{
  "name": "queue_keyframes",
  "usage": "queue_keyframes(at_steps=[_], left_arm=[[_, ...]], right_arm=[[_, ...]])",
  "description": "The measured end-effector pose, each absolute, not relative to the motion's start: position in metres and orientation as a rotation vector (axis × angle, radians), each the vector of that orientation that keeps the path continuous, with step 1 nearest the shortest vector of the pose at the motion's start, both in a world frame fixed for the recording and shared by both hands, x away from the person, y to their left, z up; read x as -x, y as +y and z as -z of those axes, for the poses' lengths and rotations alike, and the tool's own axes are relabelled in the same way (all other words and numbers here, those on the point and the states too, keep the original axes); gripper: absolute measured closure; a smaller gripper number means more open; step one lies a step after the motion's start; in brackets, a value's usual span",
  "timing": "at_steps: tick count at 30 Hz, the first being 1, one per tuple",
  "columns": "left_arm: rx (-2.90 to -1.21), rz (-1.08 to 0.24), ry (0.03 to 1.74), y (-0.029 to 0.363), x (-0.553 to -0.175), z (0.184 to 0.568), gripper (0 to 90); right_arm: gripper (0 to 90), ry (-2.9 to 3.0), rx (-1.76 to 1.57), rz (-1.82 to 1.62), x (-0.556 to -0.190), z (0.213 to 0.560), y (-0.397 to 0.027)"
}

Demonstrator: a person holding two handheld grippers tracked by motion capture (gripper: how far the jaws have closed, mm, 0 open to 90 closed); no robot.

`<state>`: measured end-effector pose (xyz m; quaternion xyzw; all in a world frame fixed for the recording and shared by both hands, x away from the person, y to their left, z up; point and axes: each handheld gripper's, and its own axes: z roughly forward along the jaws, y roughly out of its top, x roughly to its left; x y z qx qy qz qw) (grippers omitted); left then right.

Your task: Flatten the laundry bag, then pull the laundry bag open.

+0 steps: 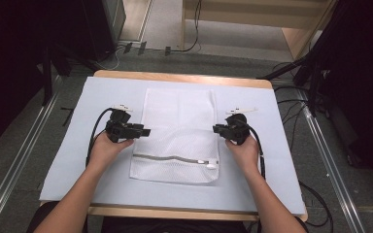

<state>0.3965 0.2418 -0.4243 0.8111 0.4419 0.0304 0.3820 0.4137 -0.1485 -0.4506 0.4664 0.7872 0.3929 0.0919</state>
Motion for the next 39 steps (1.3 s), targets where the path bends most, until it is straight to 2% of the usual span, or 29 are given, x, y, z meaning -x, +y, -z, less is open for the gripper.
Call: queue_keyframes(at_steps=[5, 18, 33, 39], left_arm=[[-2.071, -0.062, 1.106, 0.239, -0.393, 0.42, 49.2], [-2.091, -0.026, 1.027, 0.222, -0.385, 0.414, 47.2], [-2.154, 0.008, 0.907, 0.184, -0.377, 0.412, 44.8], [-2.172, 0.024, 0.879, 0.17, -0.371, 0.414, 44.0]], right_arm=[[74.4, 2.373, -1.338, -1.183, -0.405, 0.451, -0.146], [67.3, 2.443, -1.261, -1.286, -0.368, 0.452, -0.148], [68.5, 2.468, -1.246, -1.288, -0.331, 0.45, -0.152], [76.8, 2.486, -1.255, -1.262, -0.327, 0.453, -0.154]])
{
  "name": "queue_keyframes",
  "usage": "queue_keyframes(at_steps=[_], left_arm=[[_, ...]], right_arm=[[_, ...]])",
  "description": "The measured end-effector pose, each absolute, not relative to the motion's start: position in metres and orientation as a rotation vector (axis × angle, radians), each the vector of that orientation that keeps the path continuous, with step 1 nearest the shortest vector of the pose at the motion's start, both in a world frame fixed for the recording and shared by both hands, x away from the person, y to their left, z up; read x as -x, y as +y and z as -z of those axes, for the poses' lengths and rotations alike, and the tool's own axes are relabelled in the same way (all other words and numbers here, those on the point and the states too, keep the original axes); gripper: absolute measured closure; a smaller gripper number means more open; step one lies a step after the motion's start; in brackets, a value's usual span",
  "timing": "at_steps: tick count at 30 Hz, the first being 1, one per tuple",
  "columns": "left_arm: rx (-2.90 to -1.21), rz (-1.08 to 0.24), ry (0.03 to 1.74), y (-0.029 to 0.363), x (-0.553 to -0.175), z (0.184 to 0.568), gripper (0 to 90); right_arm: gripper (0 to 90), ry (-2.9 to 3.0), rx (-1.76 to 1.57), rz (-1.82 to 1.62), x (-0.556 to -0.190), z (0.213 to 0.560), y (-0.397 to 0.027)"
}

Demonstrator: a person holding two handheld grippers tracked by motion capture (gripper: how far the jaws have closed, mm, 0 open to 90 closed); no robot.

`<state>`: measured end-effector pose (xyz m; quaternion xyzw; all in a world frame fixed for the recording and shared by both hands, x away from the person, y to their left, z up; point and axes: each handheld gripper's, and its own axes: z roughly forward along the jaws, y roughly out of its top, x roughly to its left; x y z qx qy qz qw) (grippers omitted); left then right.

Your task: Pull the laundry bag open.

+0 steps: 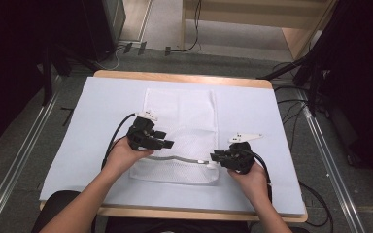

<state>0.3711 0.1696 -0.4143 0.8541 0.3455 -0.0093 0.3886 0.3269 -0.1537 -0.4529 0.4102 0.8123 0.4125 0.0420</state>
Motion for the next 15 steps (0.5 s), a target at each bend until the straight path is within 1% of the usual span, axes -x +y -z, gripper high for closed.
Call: queue_keyframes(at_steps=[5, 8, 15], left_arm=[[-2.18, 0.04, 0.851, 0.158, -0.368, 0.416, 44.2], [-2.194, 0.048, 0.829, 0.149, -0.367, 0.418, 44.6], [-2.23, 0.058, 0.792, 0.13, -0.363, 0.423, 46.8]], right_arm=[[87.0, 2.532, -1.242, -1.232, -0.326, 0.457, -0.152], [89.5, 2.569, -1.227, -1.189, -0.324, 0.46, -0.149], [90.0, 2.59, -1.211, -1.139, -0.325, 0.464, -0.15]])
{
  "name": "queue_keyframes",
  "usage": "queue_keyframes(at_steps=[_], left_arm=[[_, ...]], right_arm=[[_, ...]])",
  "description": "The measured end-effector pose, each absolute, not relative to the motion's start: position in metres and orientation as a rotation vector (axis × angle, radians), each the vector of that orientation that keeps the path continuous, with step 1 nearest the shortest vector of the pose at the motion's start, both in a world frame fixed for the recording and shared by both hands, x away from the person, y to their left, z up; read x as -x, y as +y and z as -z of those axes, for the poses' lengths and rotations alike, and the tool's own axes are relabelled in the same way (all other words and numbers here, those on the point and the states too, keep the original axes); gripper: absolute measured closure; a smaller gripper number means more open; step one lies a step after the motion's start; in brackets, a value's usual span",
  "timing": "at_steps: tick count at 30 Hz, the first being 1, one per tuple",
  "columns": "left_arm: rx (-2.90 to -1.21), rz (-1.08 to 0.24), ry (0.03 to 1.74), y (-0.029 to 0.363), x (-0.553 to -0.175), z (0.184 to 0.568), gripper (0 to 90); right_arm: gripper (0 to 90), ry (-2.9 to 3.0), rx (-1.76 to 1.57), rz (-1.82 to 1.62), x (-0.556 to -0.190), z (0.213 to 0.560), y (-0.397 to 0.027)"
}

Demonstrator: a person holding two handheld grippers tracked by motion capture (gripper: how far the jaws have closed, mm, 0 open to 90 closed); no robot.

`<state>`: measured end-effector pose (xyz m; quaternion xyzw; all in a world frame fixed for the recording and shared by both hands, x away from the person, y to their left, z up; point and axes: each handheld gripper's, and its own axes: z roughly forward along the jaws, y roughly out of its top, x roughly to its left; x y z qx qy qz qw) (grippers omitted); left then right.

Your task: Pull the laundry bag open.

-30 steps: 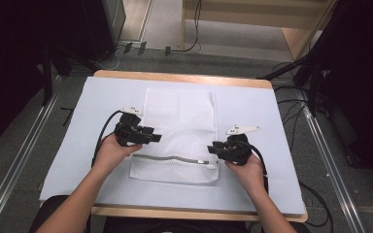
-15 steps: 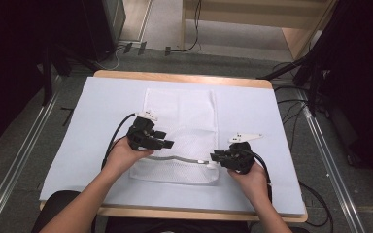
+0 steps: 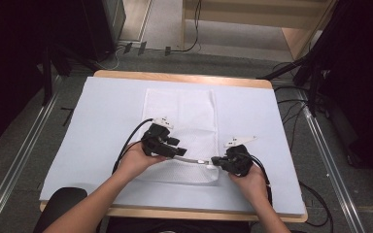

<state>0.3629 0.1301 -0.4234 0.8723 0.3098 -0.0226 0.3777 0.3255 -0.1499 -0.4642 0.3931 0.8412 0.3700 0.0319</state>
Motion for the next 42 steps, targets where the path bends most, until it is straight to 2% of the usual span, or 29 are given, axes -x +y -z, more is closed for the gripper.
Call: queue_keyframes(at_steps=[8, 20, 42], left_arm=[[-2.237, 0.092, 0.772, 0.114, -0.359, 0.429, 56.1], [-2.289, 0.135, 0.766, 0.088, -0.357, 0.444, 76.2], [-2.278, 0.269, 0.824, 0.069, -0.36, 0.465, 81.0]], right_arm=[[90.0, 2.613, -1.186, -1.1, -0.329, 0.469, -0.146], [90.0, 2.619, -1.133, -1.153, -0.329, 0.472, -0.149], [90.0, 2.611, -1.103, -1.16, -0.328, 0.473, -0.149]])
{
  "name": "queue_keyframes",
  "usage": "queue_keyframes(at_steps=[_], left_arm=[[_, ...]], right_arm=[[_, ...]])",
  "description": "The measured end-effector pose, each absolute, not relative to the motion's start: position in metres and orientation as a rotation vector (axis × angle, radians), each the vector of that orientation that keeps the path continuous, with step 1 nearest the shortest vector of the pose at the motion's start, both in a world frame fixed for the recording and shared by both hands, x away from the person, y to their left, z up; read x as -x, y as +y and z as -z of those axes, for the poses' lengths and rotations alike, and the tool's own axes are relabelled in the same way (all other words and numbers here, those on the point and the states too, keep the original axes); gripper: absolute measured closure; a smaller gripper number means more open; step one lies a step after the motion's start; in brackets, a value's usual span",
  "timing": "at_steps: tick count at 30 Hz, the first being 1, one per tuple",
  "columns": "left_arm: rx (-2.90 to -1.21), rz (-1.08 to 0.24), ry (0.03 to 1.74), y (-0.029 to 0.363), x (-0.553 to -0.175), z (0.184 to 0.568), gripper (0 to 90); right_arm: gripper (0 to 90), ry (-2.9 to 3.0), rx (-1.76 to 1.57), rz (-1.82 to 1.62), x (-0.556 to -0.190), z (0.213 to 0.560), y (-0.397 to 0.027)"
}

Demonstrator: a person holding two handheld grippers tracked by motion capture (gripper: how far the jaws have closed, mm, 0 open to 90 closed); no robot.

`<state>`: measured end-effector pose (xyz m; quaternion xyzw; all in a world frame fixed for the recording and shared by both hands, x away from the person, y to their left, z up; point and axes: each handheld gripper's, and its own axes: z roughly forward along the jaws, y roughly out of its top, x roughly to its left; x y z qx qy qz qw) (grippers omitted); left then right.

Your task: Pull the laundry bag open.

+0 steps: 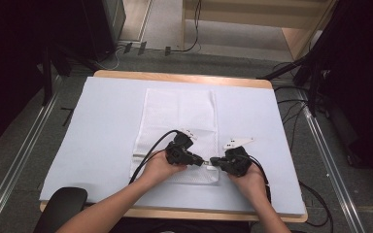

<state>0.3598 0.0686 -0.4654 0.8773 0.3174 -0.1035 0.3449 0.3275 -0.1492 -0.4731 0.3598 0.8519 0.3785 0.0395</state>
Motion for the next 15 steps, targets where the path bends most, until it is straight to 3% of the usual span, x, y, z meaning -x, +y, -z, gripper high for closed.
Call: queue_keyframes(at_steps=[15], left_arm=[[-2.181, 0.43, 0.912, 0.073, -0.37, 0.473, 87.5]], right_arm=[[90.0, 2.611, -1.04, -1.137, -0.325, 0.473, -0.147]])
